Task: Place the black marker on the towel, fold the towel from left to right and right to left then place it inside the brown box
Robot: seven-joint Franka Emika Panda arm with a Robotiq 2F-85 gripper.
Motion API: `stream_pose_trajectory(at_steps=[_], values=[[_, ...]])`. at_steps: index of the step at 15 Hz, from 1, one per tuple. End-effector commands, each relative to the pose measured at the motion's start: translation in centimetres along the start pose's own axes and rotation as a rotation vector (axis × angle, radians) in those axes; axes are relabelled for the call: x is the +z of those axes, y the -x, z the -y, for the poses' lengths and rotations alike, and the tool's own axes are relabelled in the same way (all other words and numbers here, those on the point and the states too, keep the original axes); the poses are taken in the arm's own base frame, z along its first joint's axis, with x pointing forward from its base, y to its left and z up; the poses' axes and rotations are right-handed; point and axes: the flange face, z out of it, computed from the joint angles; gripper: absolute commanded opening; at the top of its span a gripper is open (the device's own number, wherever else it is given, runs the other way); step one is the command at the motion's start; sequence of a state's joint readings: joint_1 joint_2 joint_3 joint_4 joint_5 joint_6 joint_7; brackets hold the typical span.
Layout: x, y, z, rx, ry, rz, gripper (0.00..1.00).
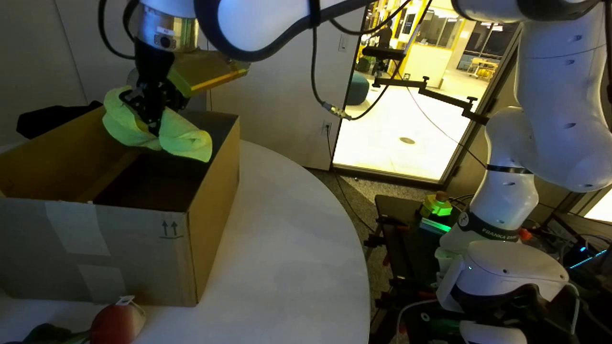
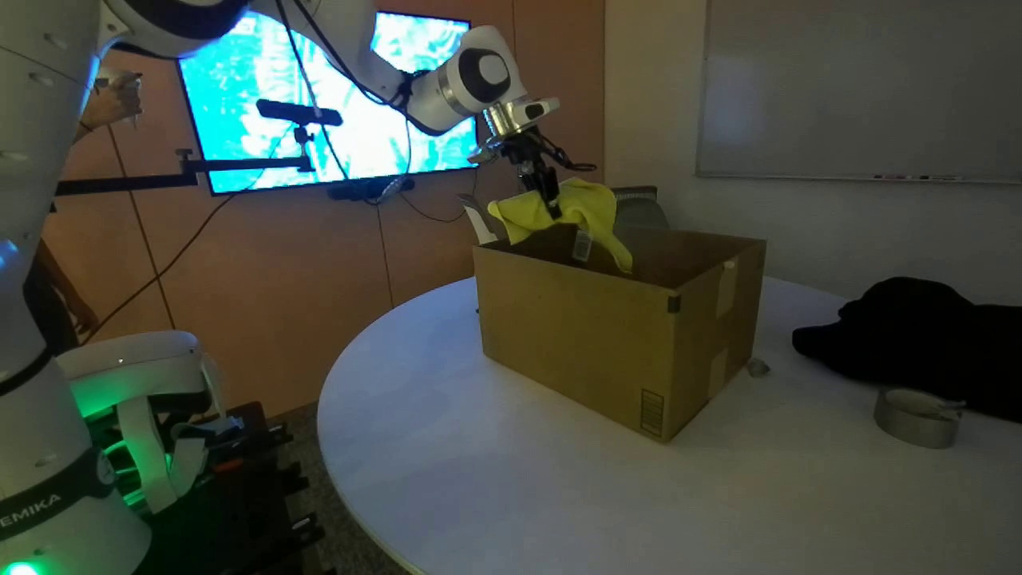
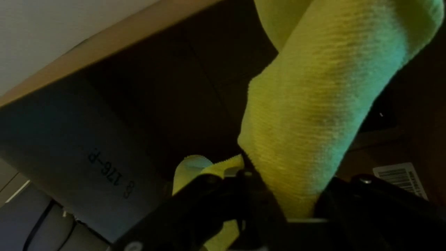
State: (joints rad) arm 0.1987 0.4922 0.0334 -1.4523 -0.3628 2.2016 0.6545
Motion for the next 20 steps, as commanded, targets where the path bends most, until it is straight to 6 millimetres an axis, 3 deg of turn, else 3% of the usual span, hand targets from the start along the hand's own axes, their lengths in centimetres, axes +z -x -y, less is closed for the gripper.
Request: stream_pose_trajectory(at_steps=[1, 3, 6, 7, 10, 12, 13, 16, 20], values=[[2.2, -1.9, 2.5, -0.01, 0.02, 0.032, 0.58], [2.9, -1.9, 3.1, -0.023, 0.033, 0.05, 0.72], [1.8, -2.3, 3.0, -0.039, 0.042, 0.052, 0.96], [1.0, -2.3, 2.8, -0.044, 0.047, 0.055, 0.99], [-2.9, -1.8, 0.8, -0.074, 0.043, 0.092, 1.0], [-6.7, -0.3, -1.1, -0.093, 0.046, 0.131, 1.0], [-6.9, 0.1, -3.1, -0.106, 0.037, 0.152, 1.0], [-10.3, 2.9, -6.4, -0.12, 0.015, 0.243, 1.0], [-12.4, 7.6, -11.1, -0.097, 0.023, 0.36, 1.0]])
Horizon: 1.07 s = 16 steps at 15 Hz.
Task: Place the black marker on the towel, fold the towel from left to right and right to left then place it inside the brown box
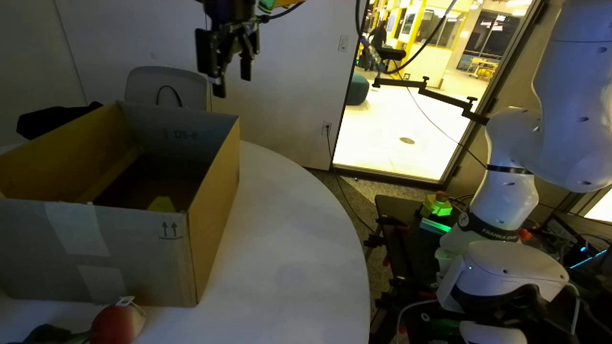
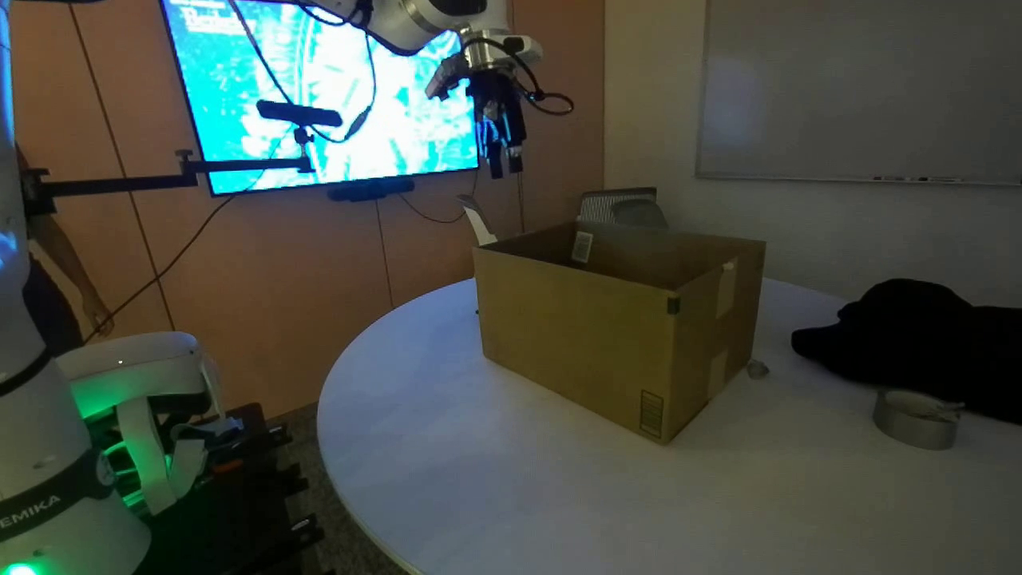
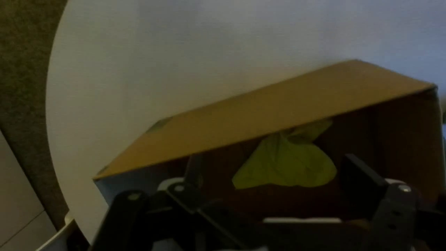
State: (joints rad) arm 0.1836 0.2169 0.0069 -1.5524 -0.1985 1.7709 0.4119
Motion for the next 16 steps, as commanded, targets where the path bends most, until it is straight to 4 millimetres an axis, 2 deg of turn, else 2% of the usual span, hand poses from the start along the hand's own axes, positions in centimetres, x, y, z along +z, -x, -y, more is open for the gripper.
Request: stream_pose_trajectory(at_steps=[1, 6, 9, 11, 13, 14, 15, 16], values=[[-0.3, 6.4, -3.9, 0.0, -0.032, 0.093, 1.0], [2.1, 12.6, -8.6, 0.014, -0.067, 0.141, 1.0], [4.8, 15.8, -11.3, -0.004, -0.071, 0.12, 1.0], [7.4, 17.4, -12.8, -0.014, -0.078, 0.069, 1.0], [10.4, 18.8, -14.8, -0.031, -0.088, 0.004, 1.0], [8.8, 16.4, -13.2, -0.006, -0.077, 0.078, 1.0], [10.0, 17.1, -13.7, -0.003, -0.079, 0.081, 1.0], [10.1, 17.2, -13.8, 0.0, -0.077, 0.087, 1.0]])
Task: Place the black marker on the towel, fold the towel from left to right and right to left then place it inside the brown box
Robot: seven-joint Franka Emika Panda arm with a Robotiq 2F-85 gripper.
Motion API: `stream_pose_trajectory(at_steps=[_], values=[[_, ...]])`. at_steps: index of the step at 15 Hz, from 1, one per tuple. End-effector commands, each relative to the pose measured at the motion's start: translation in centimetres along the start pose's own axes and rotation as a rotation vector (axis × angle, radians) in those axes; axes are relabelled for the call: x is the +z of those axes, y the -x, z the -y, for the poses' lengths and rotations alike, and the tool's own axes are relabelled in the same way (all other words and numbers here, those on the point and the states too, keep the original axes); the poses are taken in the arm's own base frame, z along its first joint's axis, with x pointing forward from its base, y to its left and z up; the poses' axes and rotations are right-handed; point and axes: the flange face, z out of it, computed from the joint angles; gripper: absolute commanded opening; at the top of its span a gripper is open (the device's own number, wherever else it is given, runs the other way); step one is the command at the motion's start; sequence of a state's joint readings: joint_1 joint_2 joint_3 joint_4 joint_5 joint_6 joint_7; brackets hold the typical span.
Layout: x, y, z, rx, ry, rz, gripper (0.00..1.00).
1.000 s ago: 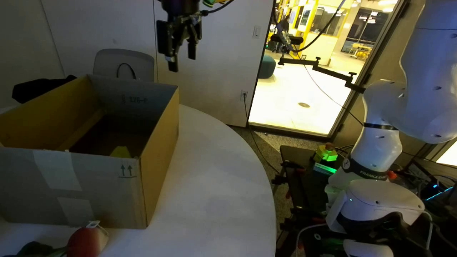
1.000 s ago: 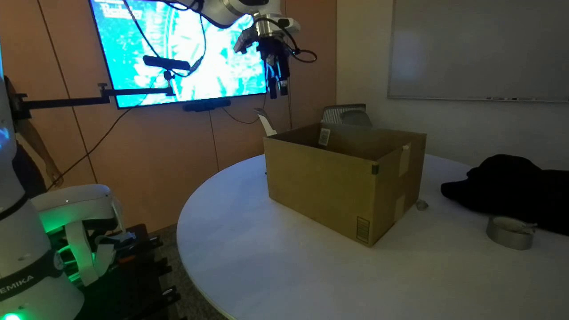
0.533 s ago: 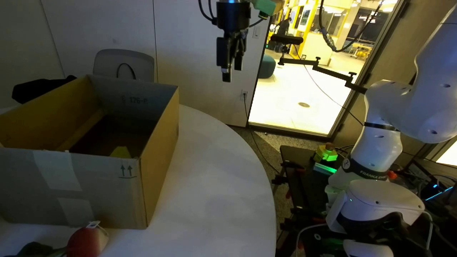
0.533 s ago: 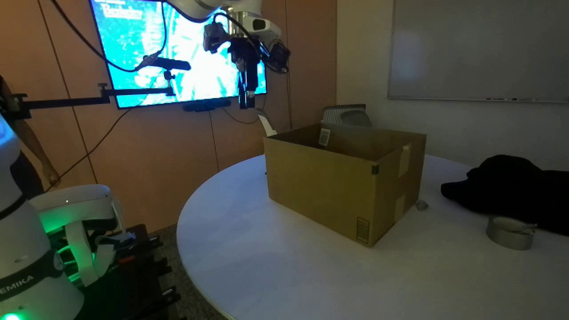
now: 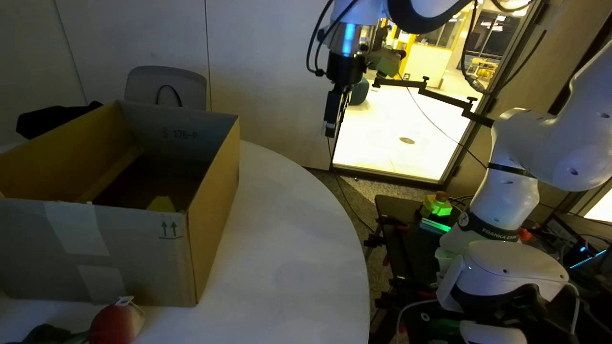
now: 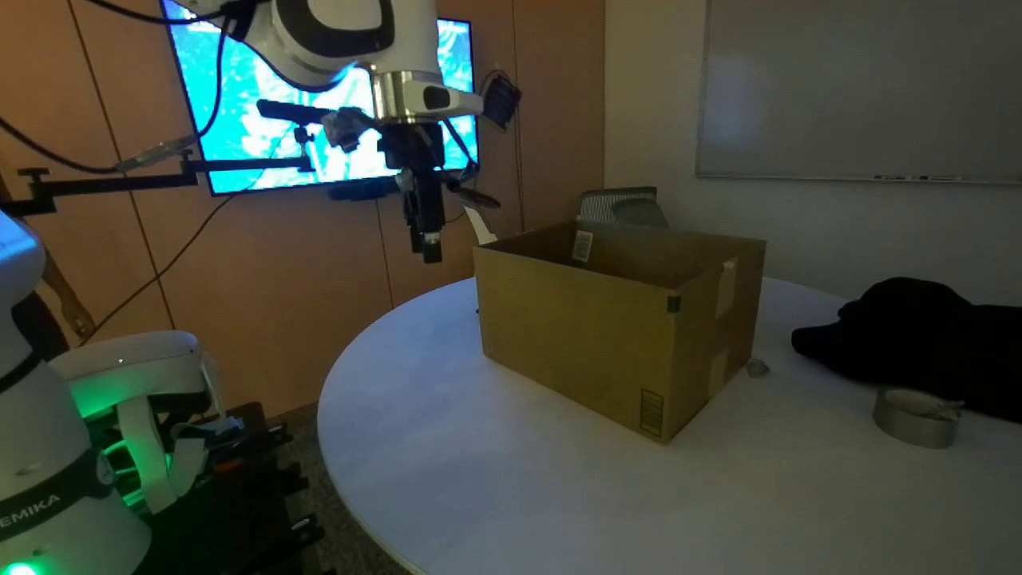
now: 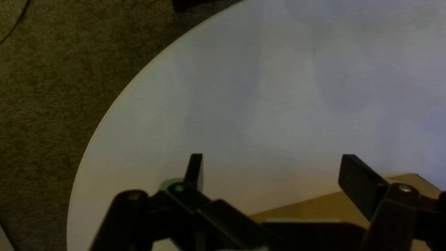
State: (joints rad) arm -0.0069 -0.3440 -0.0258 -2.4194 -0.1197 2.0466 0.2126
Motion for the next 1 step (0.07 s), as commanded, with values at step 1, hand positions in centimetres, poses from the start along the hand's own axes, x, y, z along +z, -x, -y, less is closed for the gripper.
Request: stream_pose_trajectory(at_steps=[1], values=[[-0.21, -0.16, 0.1, -0.002, 0.0, -0.002, 1.0]])
